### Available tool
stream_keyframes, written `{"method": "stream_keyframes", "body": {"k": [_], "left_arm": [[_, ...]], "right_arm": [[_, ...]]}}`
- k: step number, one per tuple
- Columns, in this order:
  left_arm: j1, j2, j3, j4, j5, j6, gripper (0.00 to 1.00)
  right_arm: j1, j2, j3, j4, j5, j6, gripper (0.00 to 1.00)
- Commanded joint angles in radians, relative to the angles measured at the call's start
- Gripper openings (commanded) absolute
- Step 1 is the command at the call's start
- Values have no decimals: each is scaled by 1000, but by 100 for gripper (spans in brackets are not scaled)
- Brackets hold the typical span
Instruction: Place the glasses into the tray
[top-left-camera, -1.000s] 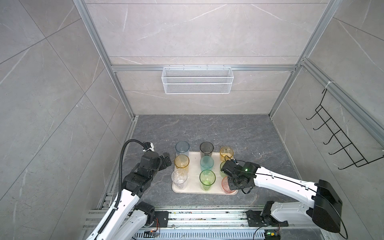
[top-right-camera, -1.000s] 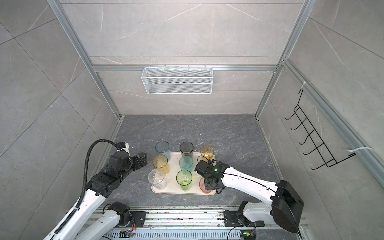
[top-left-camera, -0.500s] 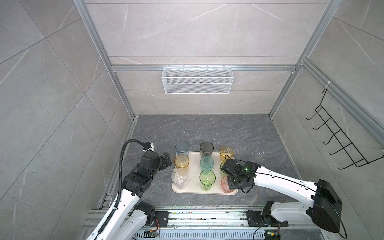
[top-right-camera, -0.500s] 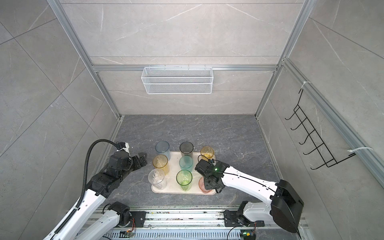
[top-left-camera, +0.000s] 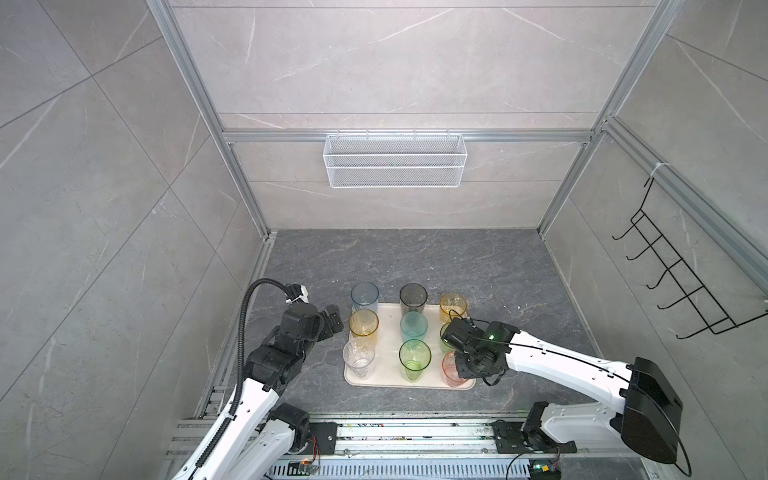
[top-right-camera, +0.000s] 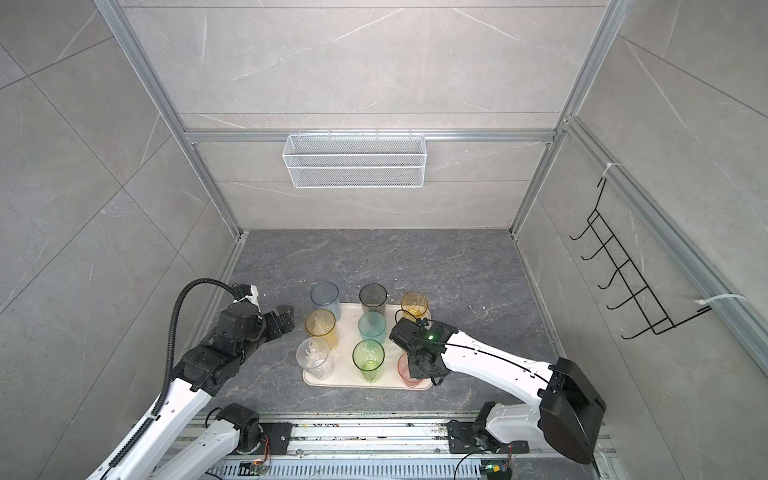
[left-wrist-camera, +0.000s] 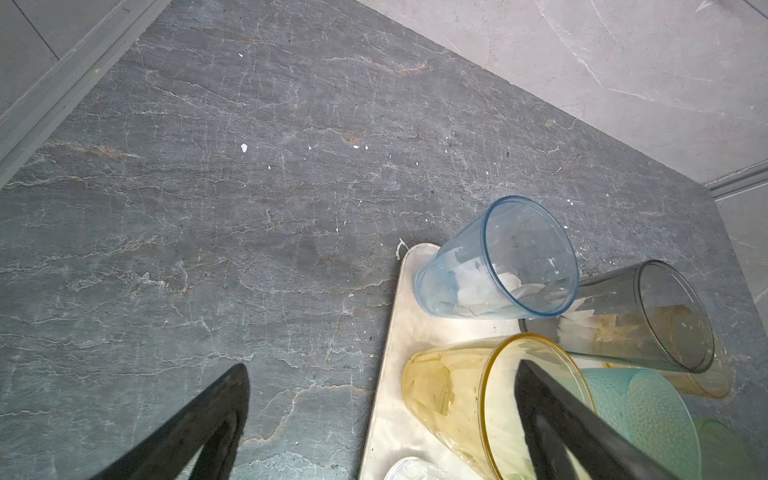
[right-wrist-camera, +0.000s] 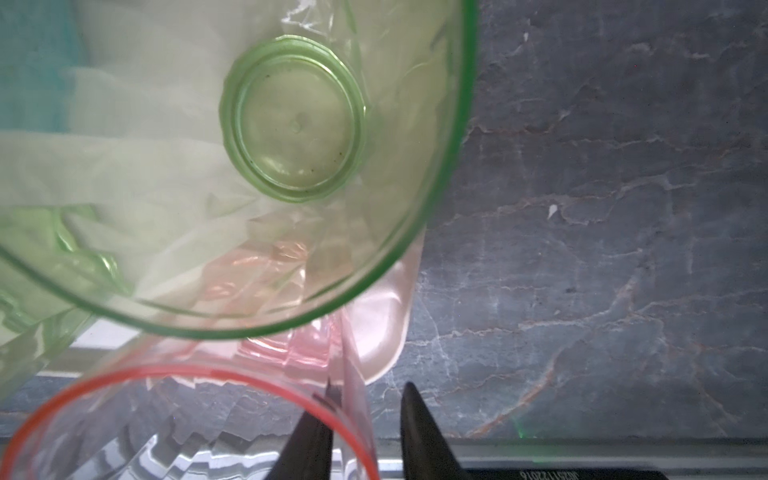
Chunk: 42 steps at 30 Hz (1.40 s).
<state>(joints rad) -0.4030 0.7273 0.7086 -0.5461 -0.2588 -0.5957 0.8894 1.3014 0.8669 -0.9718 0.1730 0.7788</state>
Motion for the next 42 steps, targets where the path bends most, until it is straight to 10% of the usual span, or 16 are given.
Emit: {"method": "stream_keyframes", "body": {"k": [1, 21, 42], "left_arm": [[6, -2, 32, 12, -3, -4, 100], [6, 13, 139, 6, -108, 81, 100], [94, 124, -47, 478, -422, 458, 100]], "right_arm": [[-3, -17, 49, -59, 32, -12, 36], [-26, -177, 314, -162, 424, -94, 61], [-405, -223, 51, 614, 612, -473, 94]]}}
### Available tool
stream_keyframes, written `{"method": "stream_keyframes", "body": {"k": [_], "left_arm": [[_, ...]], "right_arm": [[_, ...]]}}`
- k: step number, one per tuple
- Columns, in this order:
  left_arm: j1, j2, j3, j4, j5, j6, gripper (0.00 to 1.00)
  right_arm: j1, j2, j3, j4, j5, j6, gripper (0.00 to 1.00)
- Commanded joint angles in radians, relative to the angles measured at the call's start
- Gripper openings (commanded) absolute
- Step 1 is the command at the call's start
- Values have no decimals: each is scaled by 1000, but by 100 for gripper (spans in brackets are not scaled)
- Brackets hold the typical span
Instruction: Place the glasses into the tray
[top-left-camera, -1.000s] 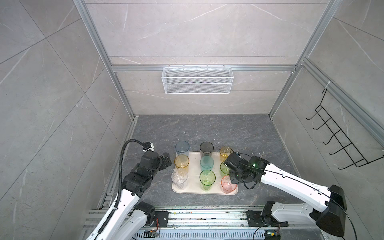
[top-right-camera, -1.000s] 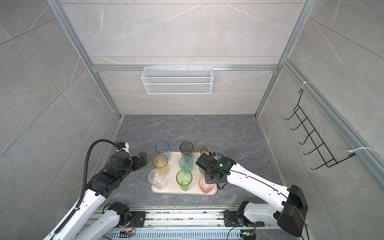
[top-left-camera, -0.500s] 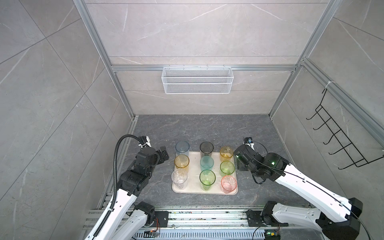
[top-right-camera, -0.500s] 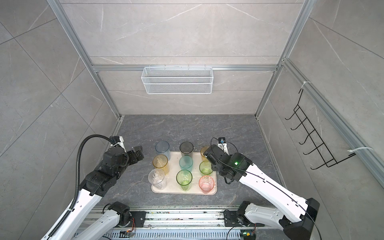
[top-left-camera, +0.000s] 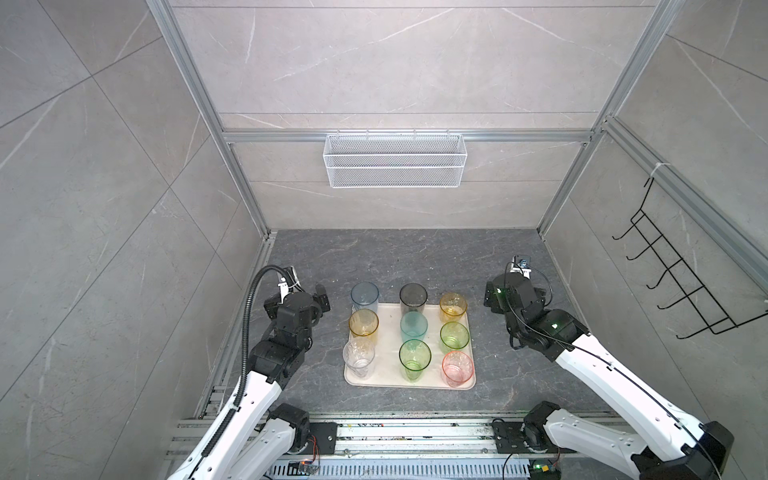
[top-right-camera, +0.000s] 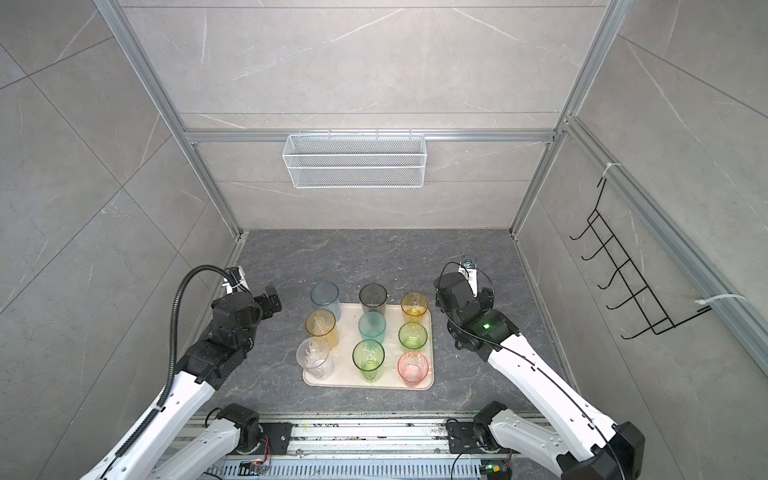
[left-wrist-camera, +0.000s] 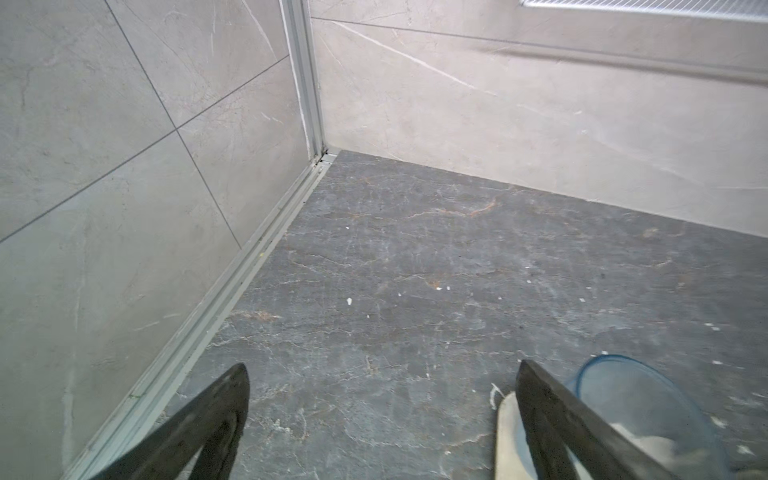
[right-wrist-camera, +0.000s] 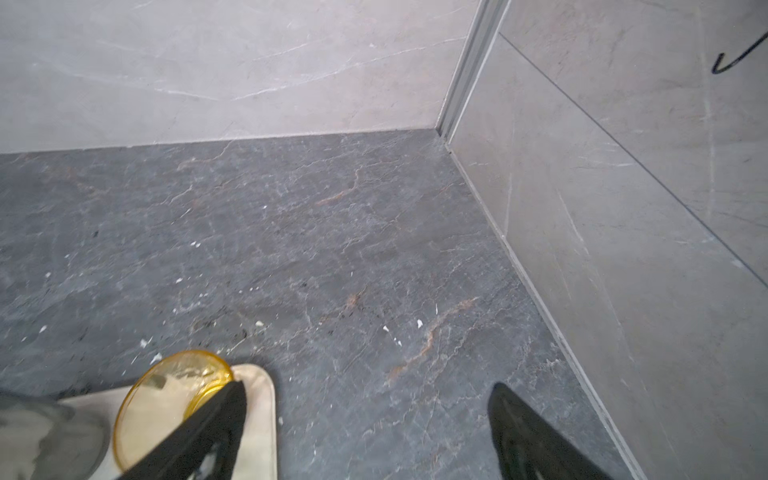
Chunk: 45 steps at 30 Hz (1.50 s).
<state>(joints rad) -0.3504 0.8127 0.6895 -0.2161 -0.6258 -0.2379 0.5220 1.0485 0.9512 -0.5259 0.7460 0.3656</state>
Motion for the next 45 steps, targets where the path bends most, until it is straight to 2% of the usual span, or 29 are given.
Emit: {"method": "stream_keyframes", "body": {"k": [1, 6, 11, 17, 28, 31, 34, 40, 42, 44, 45], "left_arm": [[67, 60, -46, 178, -49, 114, 100], [179, 141, -163, 373, 20, 141, 100], [247, 240, -301, 627, 109, 155, 100], [284, 394, -357, 779, 149, 153, 100], [313, 555, -343, 996, 278, 219, 100], [326, 579, -338, 1000, 307, 213, 100], [332, 601, -357, 1047, 339, 222, 100], [338, 619, -408, 1157, 411, 239, 100], [339, 651, -424, 1209, 432, 247, 100], [339, 687, -422, 1241, 439, 256, 100], [339, 694, -415, 1246, 434, 256, 100]], "right_arm": [[-61, 51, -43, 190, 38, -59, 95], [-190, 145, -109, 317, -26, -60, 95], [-287, 156, -314, 670, -75, -149, 97], [-373, 242, -366, 785, -106, -168, 99], [-391, 326, -482, 1070, -281, -231, 99], [-391, 353, -517, 1148, -318, -248, 99], [-391, 389, -571, 1291, -365, -273, 99], [-390, 418, -598, 1361, -508, -328, 99], [-390, 492, -621, 1509, -525, -352, 99], [-393, 454, -600, 1389, -532, -337, 99], [-392, 470, -609, 1435, -525, -341, 99]]}}
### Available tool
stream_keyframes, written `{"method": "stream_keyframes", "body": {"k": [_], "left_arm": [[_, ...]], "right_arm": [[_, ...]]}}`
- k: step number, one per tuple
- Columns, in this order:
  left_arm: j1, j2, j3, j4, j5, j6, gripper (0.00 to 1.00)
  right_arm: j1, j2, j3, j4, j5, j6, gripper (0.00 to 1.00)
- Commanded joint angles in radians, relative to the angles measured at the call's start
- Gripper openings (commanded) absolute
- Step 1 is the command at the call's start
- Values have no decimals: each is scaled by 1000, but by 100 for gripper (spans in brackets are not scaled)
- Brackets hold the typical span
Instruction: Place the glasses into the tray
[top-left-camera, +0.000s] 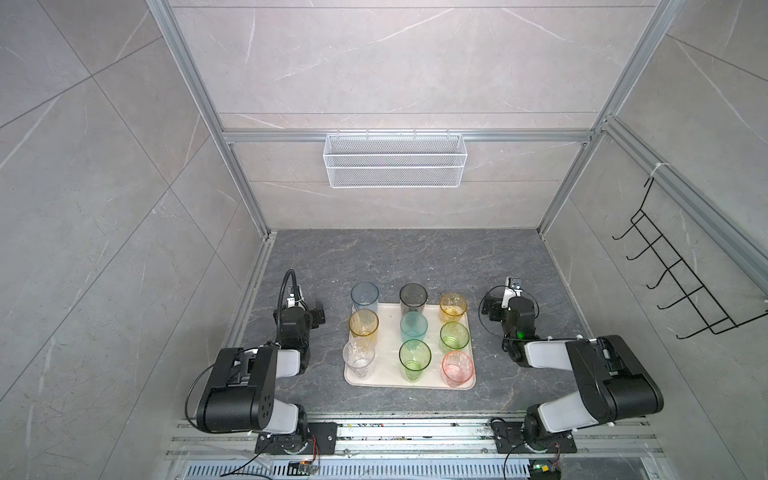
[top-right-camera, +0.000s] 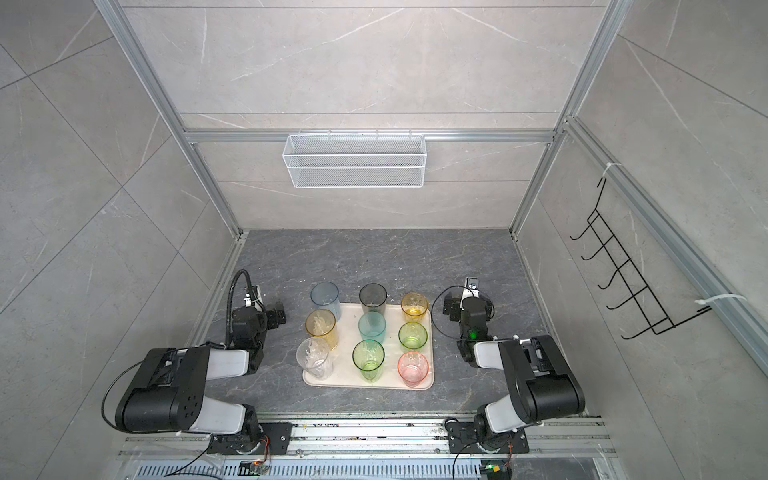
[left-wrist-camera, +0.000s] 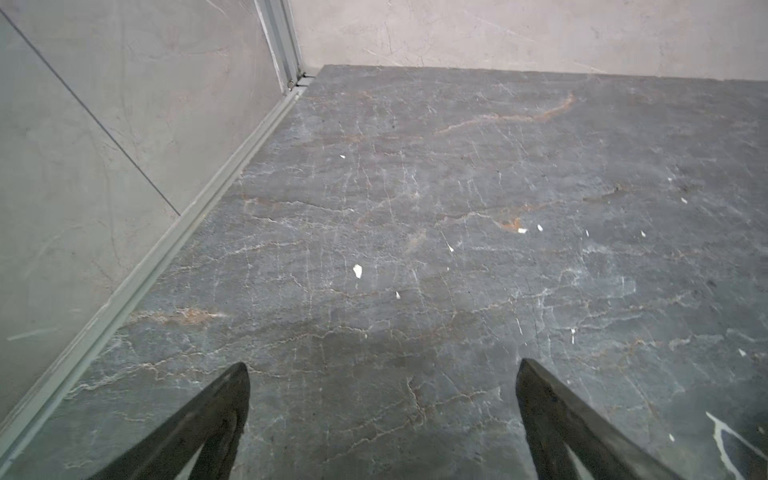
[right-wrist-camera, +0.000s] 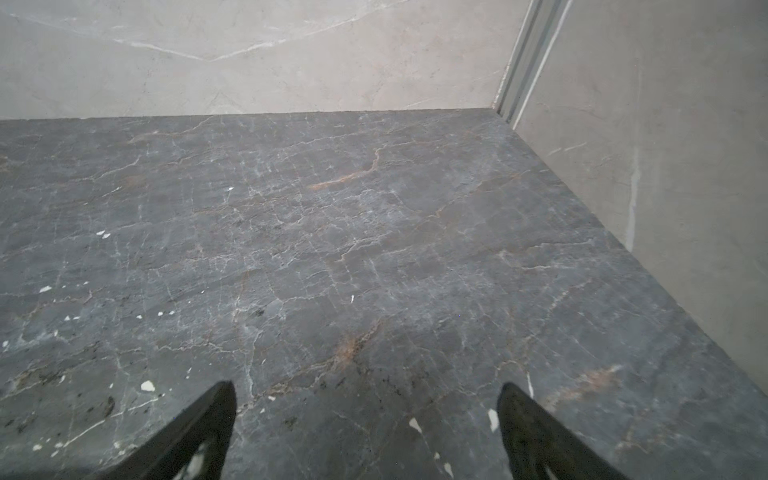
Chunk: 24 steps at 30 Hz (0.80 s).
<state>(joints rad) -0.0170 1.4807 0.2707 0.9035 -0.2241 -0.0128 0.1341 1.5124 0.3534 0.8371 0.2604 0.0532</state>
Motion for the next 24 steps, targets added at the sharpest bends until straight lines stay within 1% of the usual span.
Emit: {"method": "stream_keyframes", "body": {"k": [1, 2, 3, 5, 8, 24], "left_arm": [[6, 19, 19, 90, 30, 27, 100], [6, 18, 45, 21, 11, 14, 100], [7, 28, 72, -8, -11, 7, 100], [28, 21, 79, -39, 17, -9, 100], [28, 23, 79, -31, 16, -7, 100], [29, 23, 77, -28, 16, -7, 100]], "right_arm": [[-6, 18, -17, 114, -39, -35, 99], [-6, 7, -11, 79, -36, -33, 99], [-5, -4, -6, 49, -42, -30, 99], [-5, 10, -12, 87, -36, -34, 99], [-5, 0, -8, 63, -38, -32, 99], [-5, 3, -8, 66, -37, -33, 99]]}}
